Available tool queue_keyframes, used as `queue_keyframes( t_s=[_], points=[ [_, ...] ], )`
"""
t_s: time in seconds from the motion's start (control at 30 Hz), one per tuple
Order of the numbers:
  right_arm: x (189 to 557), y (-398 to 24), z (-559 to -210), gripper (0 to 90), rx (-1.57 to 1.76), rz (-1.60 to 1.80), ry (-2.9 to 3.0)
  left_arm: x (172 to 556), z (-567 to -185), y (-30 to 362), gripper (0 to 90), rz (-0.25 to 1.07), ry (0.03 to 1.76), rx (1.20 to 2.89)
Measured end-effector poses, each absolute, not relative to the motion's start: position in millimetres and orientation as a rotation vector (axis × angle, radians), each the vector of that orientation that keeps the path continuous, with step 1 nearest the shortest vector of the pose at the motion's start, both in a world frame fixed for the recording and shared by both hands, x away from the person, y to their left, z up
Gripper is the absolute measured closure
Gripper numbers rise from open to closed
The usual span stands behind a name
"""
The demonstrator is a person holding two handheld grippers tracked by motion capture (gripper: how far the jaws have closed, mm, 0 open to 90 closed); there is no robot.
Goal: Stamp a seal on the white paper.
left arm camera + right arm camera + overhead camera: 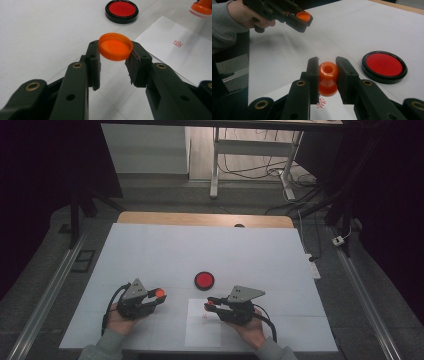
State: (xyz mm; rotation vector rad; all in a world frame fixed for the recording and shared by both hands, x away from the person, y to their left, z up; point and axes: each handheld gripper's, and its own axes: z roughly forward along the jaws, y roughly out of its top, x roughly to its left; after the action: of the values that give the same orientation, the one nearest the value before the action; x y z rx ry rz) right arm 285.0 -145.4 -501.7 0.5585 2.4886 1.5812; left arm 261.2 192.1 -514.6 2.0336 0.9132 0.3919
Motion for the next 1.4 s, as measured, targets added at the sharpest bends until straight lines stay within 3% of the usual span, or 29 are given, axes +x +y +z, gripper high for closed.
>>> queue_keyframes(
  t_s=[1.4],
  points=[
    [282.4,-150.3,-483.5,72.5,0.546,1.615,2.42,261.9,-515.8,188.5,64.7,0.388,0.899,2.053]
  ],
)
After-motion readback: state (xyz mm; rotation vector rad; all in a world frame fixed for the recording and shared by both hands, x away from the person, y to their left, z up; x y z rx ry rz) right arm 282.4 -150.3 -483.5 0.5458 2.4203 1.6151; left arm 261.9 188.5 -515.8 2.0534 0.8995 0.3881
